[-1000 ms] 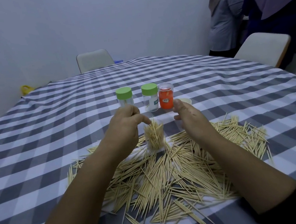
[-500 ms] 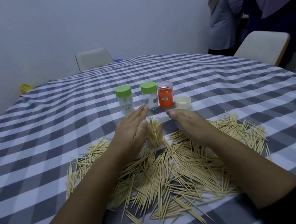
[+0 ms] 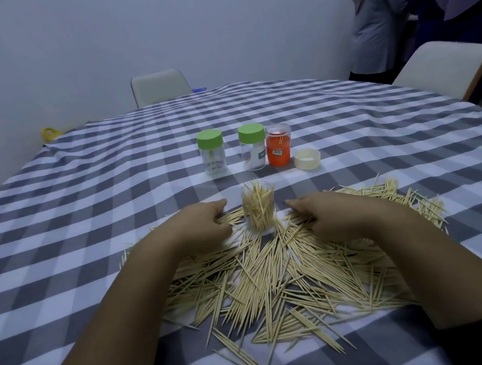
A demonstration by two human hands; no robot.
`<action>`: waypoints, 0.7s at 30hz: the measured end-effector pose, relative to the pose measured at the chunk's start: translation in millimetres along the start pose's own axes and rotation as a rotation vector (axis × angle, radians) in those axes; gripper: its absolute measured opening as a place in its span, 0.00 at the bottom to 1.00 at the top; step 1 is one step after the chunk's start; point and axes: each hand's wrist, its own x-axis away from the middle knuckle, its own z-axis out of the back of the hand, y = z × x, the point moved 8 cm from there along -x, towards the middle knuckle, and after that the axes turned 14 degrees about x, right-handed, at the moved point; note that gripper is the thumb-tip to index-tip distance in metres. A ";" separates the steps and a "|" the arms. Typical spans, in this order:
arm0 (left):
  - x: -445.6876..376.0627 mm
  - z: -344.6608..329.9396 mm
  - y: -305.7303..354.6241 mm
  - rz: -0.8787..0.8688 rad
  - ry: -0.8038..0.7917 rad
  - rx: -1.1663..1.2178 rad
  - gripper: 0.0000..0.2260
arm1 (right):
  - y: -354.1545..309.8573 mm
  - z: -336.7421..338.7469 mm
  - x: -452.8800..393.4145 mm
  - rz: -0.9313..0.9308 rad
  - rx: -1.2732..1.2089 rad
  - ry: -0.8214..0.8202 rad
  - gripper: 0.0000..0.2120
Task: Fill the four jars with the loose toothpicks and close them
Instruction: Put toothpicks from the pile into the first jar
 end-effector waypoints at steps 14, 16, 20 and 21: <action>-11.9 -9.7 30.6 -0.151 0.299 -0.622 0.13 | -13.0 10.0 -11.0 -0.048 0.231 0.347 0.12; -10.5 -7.3 33.3 -0.146 0.345 -0.631 0.11 | -13.2 10.8 -10.2 -0.055 0.231 0.376 0.11; -13.0 -4.5 31.6 -0.132 0.381 -0.612 0.10 | -7.4 15.2 -7.5 -0.086 0.235 0.440 0.10; -13.7 -4.1 31.1 -0.137 0.385 -0.597 0.10 | -5.2 17.7 -6.4 -0.098 0.226 0.461 0.10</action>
